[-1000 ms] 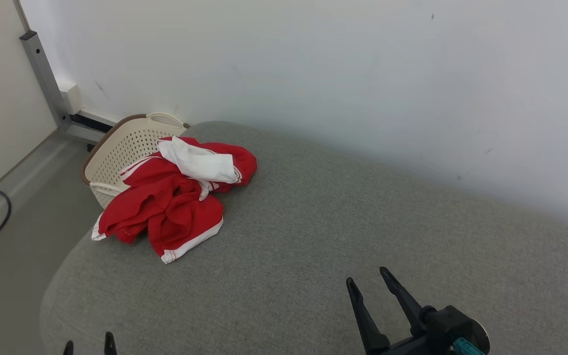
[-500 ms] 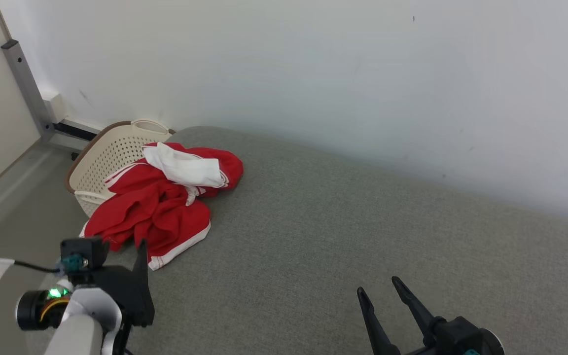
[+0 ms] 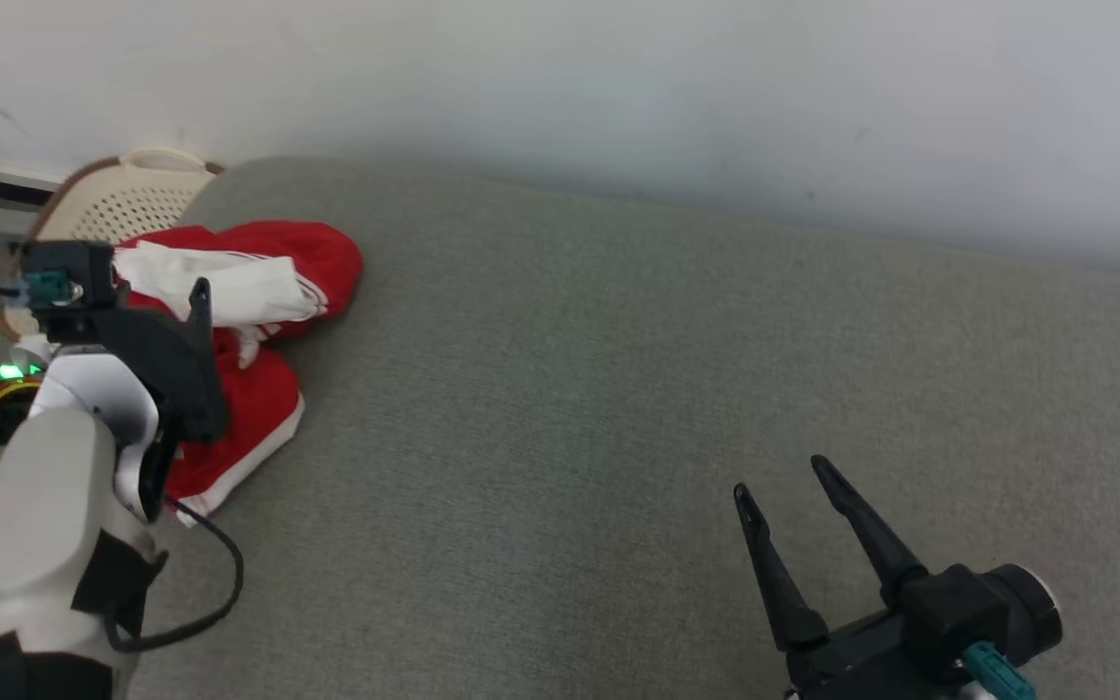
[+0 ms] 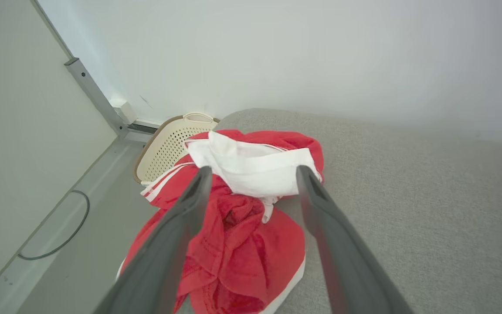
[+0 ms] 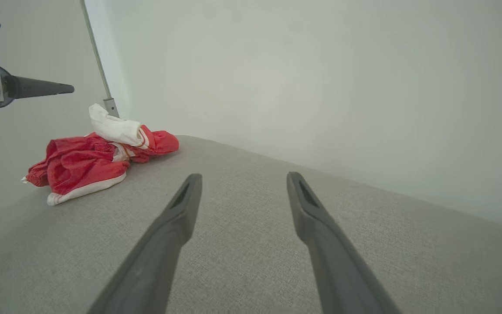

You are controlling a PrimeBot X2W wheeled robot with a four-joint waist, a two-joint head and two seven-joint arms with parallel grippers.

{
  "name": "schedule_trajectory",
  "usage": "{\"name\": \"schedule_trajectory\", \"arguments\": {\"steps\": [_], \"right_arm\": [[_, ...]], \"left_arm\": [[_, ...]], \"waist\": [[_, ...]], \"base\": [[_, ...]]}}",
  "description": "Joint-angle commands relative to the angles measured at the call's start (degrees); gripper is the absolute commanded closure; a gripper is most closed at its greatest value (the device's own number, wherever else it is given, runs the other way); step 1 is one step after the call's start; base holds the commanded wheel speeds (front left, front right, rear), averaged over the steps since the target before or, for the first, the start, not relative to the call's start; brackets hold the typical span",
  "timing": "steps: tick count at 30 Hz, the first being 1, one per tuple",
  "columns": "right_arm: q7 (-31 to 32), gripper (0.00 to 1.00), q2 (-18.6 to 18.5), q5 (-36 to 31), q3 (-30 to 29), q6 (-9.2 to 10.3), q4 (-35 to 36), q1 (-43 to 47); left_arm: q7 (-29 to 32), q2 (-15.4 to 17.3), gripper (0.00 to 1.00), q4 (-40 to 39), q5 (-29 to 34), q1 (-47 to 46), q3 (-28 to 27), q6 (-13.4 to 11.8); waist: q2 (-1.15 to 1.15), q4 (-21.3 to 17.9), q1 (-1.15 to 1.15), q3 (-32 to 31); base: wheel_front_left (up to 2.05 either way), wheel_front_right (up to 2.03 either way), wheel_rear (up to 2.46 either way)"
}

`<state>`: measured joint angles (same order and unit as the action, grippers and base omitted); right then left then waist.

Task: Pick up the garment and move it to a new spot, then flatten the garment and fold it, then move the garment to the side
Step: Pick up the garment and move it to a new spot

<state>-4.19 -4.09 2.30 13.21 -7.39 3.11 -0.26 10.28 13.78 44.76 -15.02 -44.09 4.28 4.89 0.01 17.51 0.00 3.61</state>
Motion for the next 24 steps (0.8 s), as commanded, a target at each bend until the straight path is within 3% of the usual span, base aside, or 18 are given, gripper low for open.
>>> {"name": "schedule_trajectory", "arguments": {"steps": [1, 9, 15, 18, 24], "right_arm": [[0.5, 0.00, -0.6, -0.6, -0.7, -0.19, 1.5, -0.7], [1.6, 0.00, -1.1, -1.0, -2.5, -0.19, 6.2, -0.3], [1.1, 0.00, -0.8, -1.0, -2.7, -0.19, 6.4, -0.9], [1.3, 0.00, -0.9, -0.6, -2.6, -0.19, 6.3, -1.0], [1.3, 0.00, -1.0, 0.2, -1.6, -0.19, 5.8, -1.6]], "left_arm": [[0.5, 0.4, 0.00, 1.2, 0.4, -2.5, 0.4, 0.0], [4.4, 2.7, 0.00, 8.0, 2.5, -9.0, 1.9, -2.5], [6.7, 3.7, 0.00, 12.7, 2.8, -11.0, 1.5, -6.9], [3.5, 4.3, 0.00, 13.0, 2.3, -11.5, 1.0, -7.5], [-4.9, 4.6, 0.00, 13.1, 2.5, -12.8, 1.7, -5.5]], "waist": [[-0.01, -9.8, 0.00, 11.7], [-0.01, -10.6, 0.00, 18.6], [-0.01, -10.1, 0.00, 20.7], [-0.01, -10.1, 0.00, 20.8], [-0.01, -10.7, 0.00, 20.1]], "base": [[0.00, 0.00, 0.00], [0.00, 0.00, 0.00], [0.00, 0.00, 0.00], [0.00, 0.00, 0.00], [0.00, 0.00, 0.00]]}}
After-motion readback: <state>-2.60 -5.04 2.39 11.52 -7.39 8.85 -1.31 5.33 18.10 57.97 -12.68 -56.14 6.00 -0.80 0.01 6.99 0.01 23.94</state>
